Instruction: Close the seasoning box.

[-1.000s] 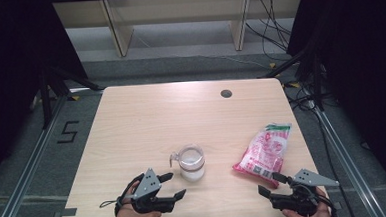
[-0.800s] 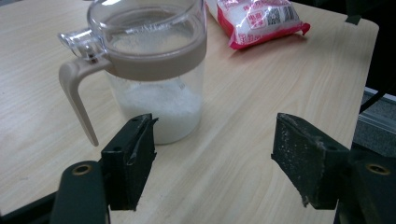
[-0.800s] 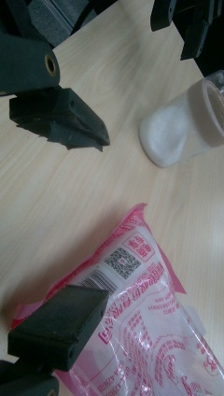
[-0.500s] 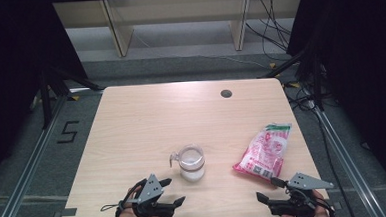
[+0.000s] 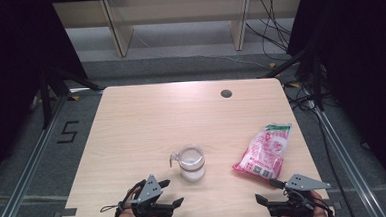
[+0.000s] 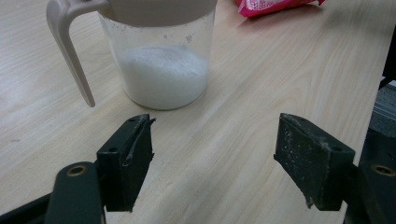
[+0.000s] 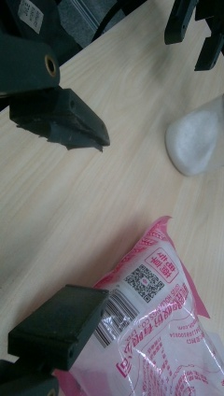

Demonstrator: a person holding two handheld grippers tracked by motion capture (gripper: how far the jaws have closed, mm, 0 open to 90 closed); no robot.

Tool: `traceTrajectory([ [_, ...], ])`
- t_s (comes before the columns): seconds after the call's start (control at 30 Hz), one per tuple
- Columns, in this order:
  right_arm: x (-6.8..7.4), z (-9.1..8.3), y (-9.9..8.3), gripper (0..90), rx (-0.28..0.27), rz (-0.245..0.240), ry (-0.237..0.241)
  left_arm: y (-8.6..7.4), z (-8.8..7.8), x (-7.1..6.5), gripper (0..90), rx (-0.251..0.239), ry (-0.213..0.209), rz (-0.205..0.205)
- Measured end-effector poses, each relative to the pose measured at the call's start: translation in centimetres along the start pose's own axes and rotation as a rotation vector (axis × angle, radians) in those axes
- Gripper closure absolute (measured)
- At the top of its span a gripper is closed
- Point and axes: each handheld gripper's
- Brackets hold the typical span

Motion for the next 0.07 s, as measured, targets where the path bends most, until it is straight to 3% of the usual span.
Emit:
traceTrajectory([
  [0.07,0.0,0.01,0.0,22.6,0.0,0.0,0.0,-0.13,-0.07,0.16,27.0,0.006,0.002,0.004],
])
Point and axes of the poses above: each handheld gripper's, and its own axes: z roughly forward along the jaws, y roughly out of its top, x roughly to its left, and after that the axes turned 15 degrees about z, right-handed
